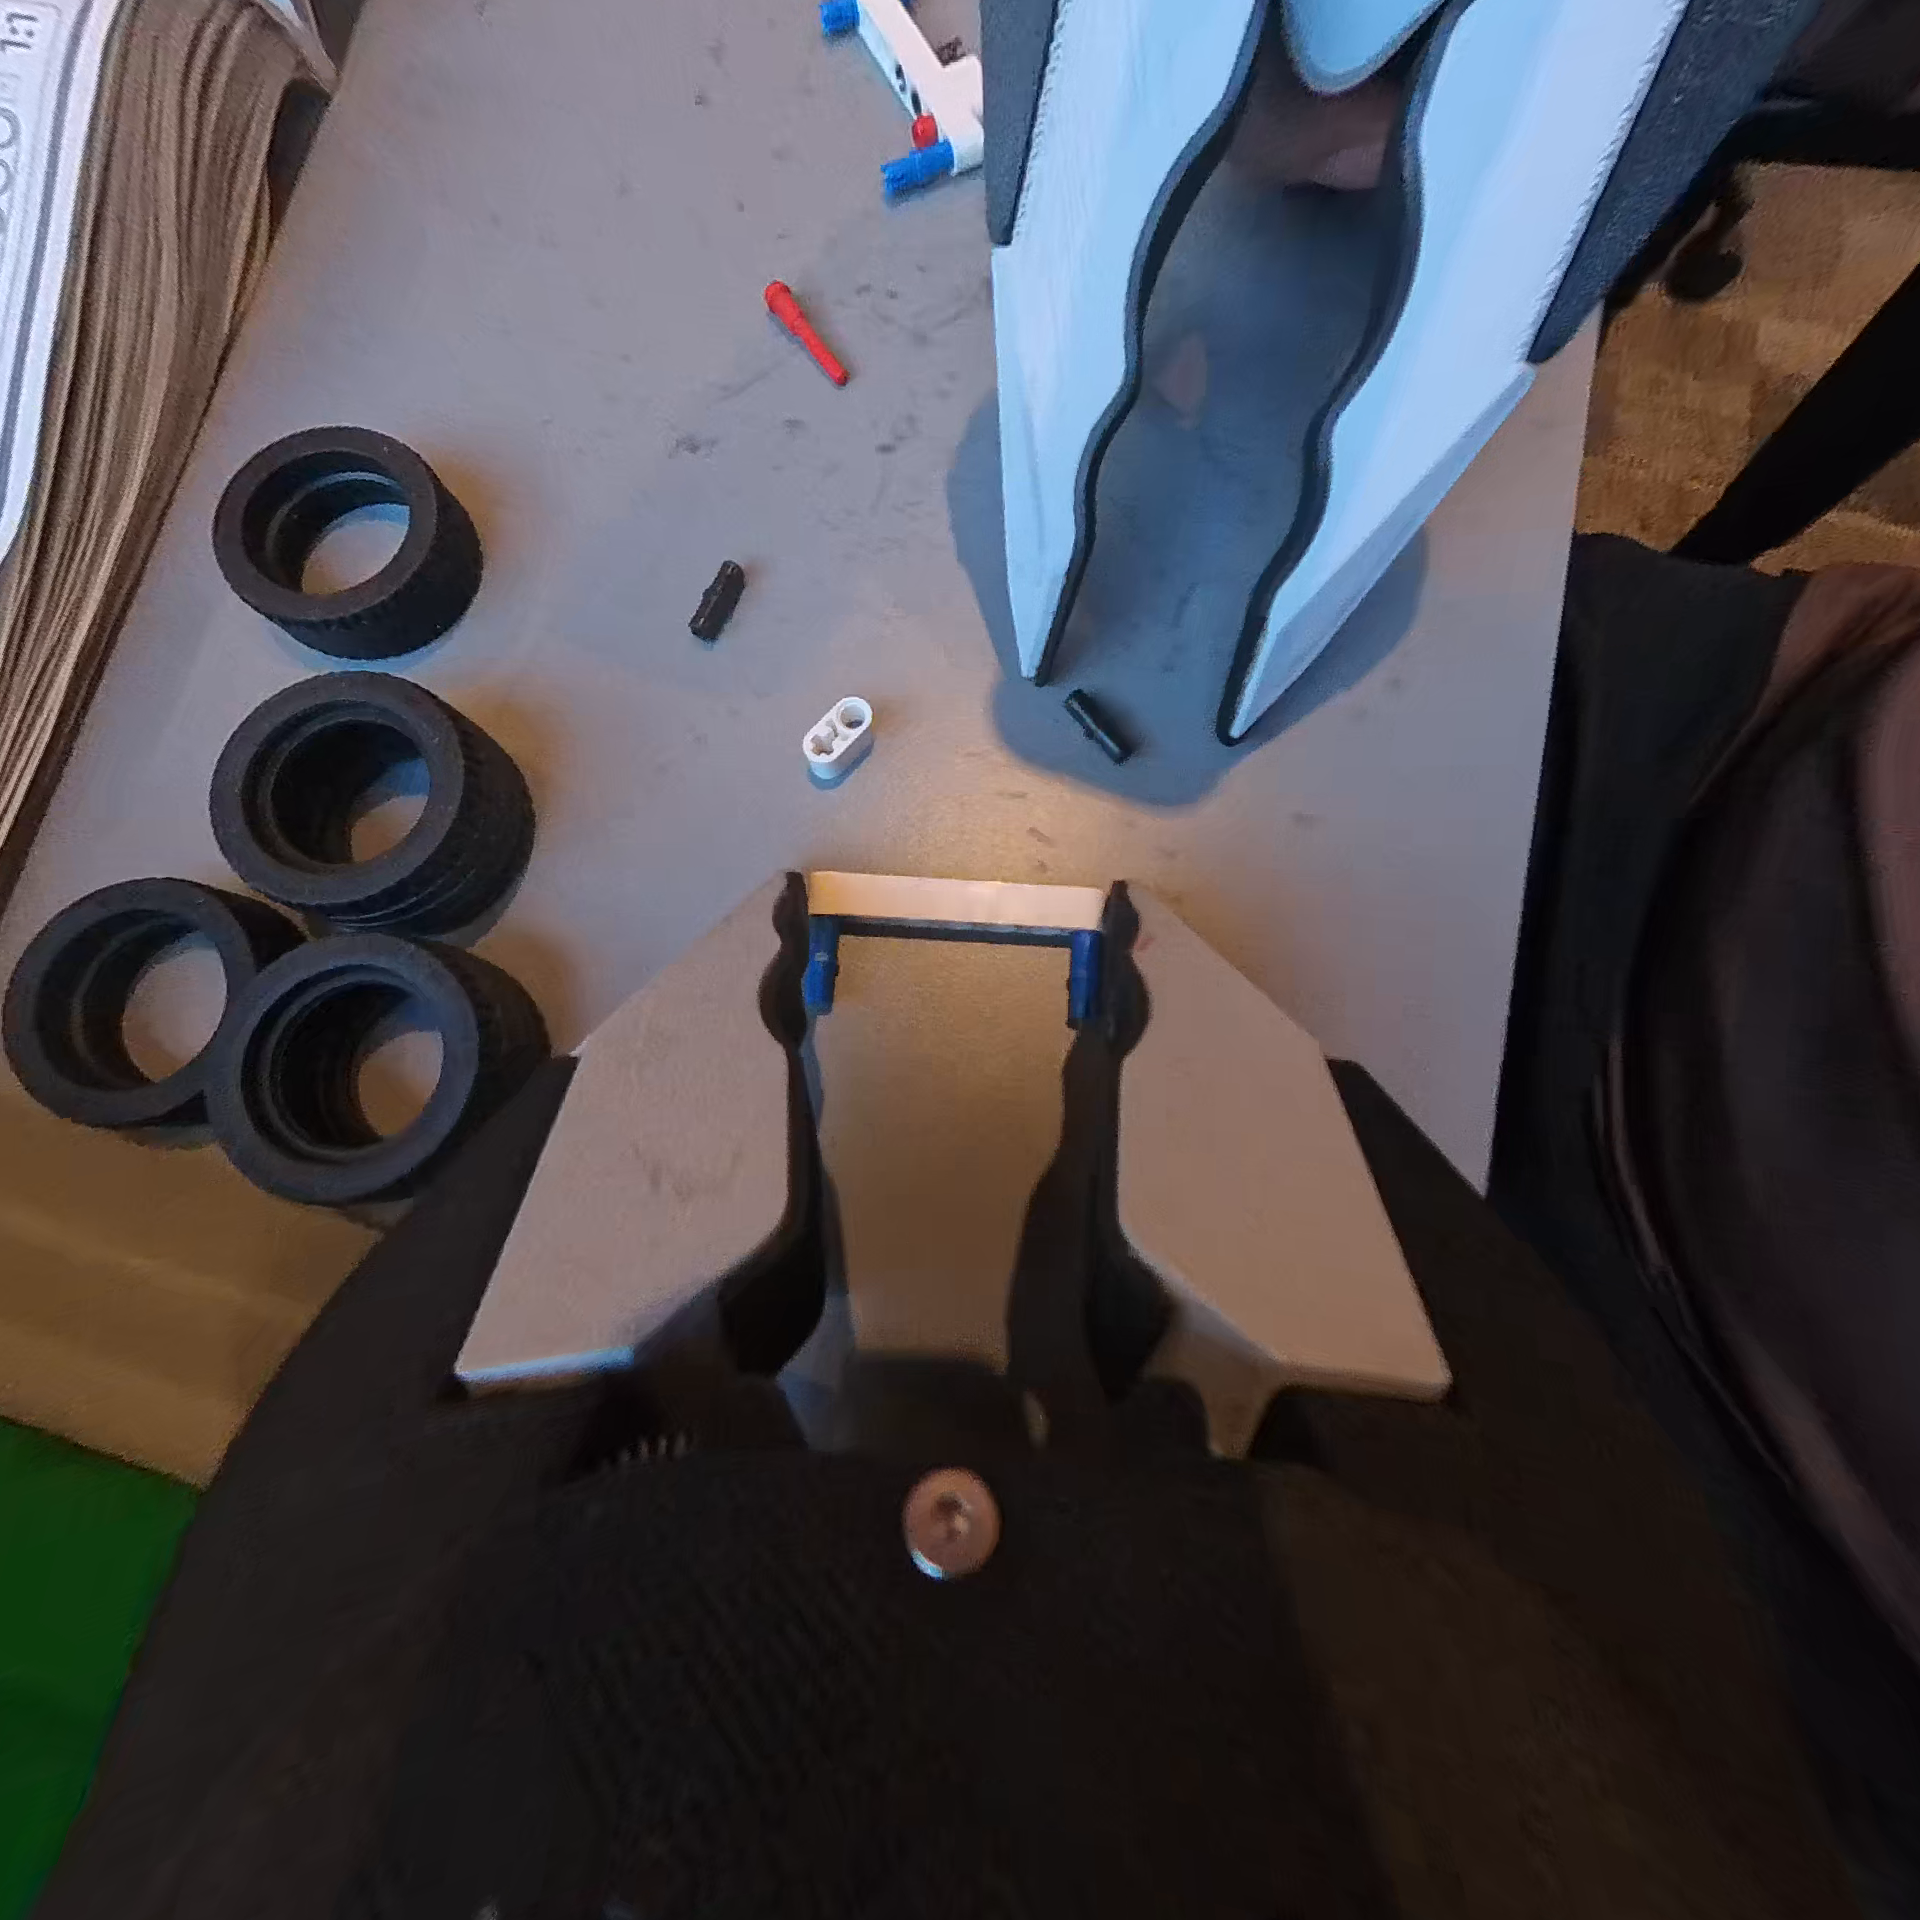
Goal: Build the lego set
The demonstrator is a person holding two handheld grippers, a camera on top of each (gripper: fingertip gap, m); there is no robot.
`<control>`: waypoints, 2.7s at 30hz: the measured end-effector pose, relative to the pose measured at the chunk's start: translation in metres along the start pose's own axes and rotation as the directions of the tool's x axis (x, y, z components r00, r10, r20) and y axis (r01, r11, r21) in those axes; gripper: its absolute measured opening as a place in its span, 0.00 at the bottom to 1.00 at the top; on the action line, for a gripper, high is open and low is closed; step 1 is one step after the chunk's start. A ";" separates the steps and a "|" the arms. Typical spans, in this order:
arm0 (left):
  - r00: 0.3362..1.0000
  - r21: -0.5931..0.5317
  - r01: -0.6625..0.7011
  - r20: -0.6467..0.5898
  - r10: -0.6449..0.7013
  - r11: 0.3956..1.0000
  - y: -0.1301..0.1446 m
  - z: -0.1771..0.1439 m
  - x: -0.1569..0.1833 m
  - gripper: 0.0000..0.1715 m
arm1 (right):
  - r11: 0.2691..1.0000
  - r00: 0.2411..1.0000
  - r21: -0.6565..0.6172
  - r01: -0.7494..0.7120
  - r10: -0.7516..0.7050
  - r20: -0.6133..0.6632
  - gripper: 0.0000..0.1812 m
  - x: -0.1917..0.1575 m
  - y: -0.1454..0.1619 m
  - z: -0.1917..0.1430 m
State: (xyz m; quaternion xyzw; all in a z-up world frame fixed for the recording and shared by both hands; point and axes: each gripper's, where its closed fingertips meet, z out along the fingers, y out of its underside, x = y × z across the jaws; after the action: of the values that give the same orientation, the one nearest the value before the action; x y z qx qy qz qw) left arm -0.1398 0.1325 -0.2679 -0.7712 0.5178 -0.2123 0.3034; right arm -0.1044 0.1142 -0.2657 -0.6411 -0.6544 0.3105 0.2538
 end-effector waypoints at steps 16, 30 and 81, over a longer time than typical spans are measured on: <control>0.998 0.049 -0.040 -0.041 0.042 0.998 0.000 -0.001 0.009 0.32 | 0.999 0.996 0.012 -0.051 0.050 0.078 0.24 0.009 0.002 -0.004; 0.997 0.050 -0.058 -0.055 0.061 0.997 0.000 0.000 0.012 0.32 | 0.999 0.996 0.041 -0.028 0.024 0.081 0.13 0.013 0.000 -0.009; 0.989 0.053 -0.101 -0.104 0.106 0.993 0.000 0.000 0.022 0.32 | 0.994 0.991 -0.001 0.113 -0.113 0.069 0.03 0.006 -0.005 0.007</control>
State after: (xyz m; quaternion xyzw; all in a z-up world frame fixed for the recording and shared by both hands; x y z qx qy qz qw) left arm -0.1311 0.1120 -0.2674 -0.7234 0.5674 -0.2493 0.3043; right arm -0.1136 0.1198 -0.2672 -0.5927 -0.6986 0.3159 0.2469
